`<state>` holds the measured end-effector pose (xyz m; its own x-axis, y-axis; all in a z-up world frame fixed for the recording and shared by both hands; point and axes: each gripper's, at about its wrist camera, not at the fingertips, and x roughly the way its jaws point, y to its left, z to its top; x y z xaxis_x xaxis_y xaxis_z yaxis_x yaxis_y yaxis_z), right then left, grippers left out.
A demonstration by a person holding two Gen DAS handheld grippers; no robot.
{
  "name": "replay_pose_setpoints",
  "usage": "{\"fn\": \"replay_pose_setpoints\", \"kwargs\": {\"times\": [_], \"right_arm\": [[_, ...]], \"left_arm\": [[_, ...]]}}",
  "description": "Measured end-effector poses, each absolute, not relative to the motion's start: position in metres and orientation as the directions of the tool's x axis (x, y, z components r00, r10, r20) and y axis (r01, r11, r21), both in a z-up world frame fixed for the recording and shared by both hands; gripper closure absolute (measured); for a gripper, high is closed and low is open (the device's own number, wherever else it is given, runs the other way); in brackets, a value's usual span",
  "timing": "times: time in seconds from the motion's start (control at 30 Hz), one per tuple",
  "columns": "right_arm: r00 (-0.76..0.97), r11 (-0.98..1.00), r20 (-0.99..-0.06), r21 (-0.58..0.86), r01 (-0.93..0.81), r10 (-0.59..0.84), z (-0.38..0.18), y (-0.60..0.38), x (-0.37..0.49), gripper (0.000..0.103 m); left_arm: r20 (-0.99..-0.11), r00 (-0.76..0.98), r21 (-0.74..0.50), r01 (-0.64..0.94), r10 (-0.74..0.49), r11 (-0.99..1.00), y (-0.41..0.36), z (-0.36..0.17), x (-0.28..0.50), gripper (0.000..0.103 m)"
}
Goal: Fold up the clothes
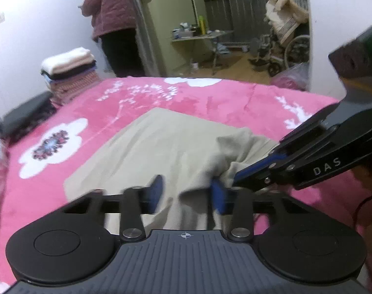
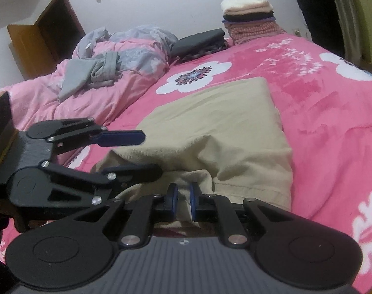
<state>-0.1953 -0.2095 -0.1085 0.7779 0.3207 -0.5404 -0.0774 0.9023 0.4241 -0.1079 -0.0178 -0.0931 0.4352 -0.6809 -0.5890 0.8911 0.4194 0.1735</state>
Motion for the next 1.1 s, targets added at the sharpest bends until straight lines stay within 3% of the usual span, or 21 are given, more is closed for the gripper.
{"fn": "replay_pose_setpoints", "kwargs": {"times": [0.07,0.17,0.33,0.5,0.7,0.93,1.1], "right_arm": [[0.779,0.893,-0.533,0.444,-0.074,0.329,-0.11,-0.211,-0.195,0.092],[0.776,0.881,-0.528,0.467,-0.074,0.345,-0.111,-0.212,-0.193,0.092],[0.789,0.878,-0.527,0.478,-0.033,0.316,-0.114,-0.212,-0.189,0.092],[0.807,0.871,-0.523,0.49,0.023,0.273,-0.118,-0.212,-0.184,0.097],[0.82,0.855,-0.522,0.512,0.082,0.234,-0.119,-0.218,-0.188,0.099],[0.828,0.874,-0.526,0.477,0.096,0.197,-0.094,-0.237,-0.229,0.094],[0.863,0.895,-0.471,0.443,0.052,0.183,-0.07,-0.243,-0.229,0.09]], "left_arm": [[-0.585,0.412,0.127,0.897,-0.699,0.423,-0.014,-0.092,-0.107,0.095],[-0.558,0.404,0.101,0.9,-0.725,0.424,-0.012,-0.089,-0.111,0.099],[-0.48,0.406,0.095,0.905,-0.778,0.414,-0.004,-0.075,-0.123,0.1],[-0.497,0.381,0.096,0.917,-0.779,0.388,0.004,-0.08,-0.129,0.102],[-0.521,0.408,0.224,0.913,-0.749,0.341,0.007,-0.1,-0.143,0.101],[-0.542,0.444,0.367,0.889,-0.714,0.274,0.011,-0.123,-0.159,0.099],[-0.56,0.427,0.344,0.9,-0.71,0.269,0.021,-0.119,-0.165,0.087]]}}
